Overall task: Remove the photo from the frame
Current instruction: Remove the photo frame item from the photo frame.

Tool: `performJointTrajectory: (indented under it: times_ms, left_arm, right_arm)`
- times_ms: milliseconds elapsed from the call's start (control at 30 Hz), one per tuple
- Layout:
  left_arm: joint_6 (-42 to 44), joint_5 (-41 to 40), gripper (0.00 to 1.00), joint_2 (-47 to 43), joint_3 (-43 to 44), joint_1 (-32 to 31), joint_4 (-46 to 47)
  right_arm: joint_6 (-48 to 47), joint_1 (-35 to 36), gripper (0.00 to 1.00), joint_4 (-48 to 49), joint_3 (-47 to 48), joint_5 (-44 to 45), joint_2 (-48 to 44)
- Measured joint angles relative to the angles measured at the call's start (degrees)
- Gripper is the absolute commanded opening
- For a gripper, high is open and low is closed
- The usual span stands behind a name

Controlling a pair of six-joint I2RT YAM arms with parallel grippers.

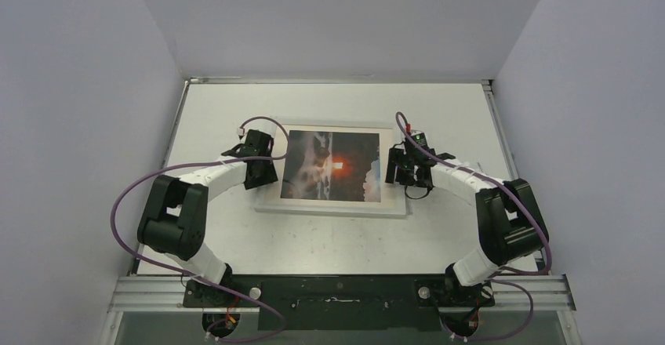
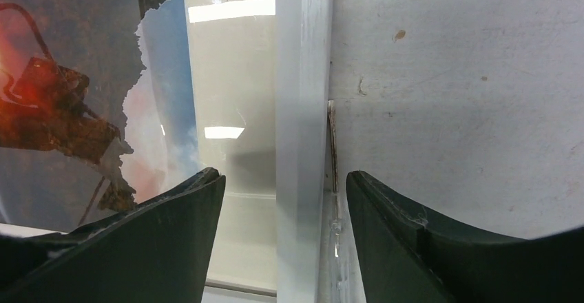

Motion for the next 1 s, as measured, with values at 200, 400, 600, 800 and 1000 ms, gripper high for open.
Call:
performJointTrajectory:
  times_ms: [200,400,600,800,1000]
  left_arm:
    - [1.9,0.8,0.0,0.0,0.1,0.8,0.3]
    - [2.5,2.3,0.0,-0.1,0.2,0.2,0.7]
    - [1.9,1.2,0.0,-1.2,0.2,-0.5,-0.7]
    - [1.4,0.9,0.0,-3.2,0.2,-0.7,-3.2]
    - [1.4,0.9,0.0,-4.7,0.2,-0.7,-4.6]
  right_arm:
    - [0.2,0.0,0.59,0.7,0.0,-0.5,2.1]
    - [0.3,-1.0,0.58,2.1,0.0,-0.5,2.4]
    - [0.3,-1.4,0.54,2.1,0.0,-1.0,2.4]
    - [0.3,-1.9,0.52,2.1,0.0,-2.1,2.4]
    - [0.3,-1.9,0.62,2.1,0.0,-3.0,2.4]
